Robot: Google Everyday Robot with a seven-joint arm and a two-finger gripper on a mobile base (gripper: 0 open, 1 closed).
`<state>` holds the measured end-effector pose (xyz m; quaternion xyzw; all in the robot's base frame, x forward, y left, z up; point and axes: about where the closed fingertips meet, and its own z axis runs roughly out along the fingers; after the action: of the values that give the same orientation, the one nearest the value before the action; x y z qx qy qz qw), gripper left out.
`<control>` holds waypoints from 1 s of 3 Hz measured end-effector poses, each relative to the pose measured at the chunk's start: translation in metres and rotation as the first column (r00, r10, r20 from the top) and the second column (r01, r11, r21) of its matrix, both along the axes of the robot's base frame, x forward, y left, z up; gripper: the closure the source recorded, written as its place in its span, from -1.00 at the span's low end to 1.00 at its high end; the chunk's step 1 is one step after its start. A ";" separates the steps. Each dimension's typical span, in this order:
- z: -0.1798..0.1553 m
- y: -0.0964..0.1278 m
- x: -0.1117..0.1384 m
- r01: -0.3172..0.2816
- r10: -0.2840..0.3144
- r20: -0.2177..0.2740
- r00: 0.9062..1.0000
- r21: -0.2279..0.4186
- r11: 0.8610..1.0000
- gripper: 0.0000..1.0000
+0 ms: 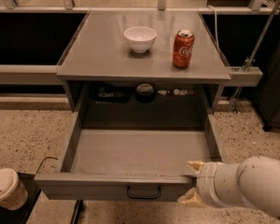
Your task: Open top drawer
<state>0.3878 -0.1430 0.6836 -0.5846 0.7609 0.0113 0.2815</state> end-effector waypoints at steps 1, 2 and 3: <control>0.000 0.000 0.000 0.000 0.000 0.000 1.000 0.000 1.000 -1.00; 0.000 0.000 0.000 0.000 0.000 0.000 1.000 0.000 1.000 -1.00; 0.033 -0.012 0.028 0.027 -0.026 0.031 0.999 -0.024 0.999 -1.00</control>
Offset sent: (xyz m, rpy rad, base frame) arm 0.0000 0.0000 0.0000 0.0000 0.0000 0.0000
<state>0.4160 -0.1549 0.7162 -0.5780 0.7642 -0.0109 0.2861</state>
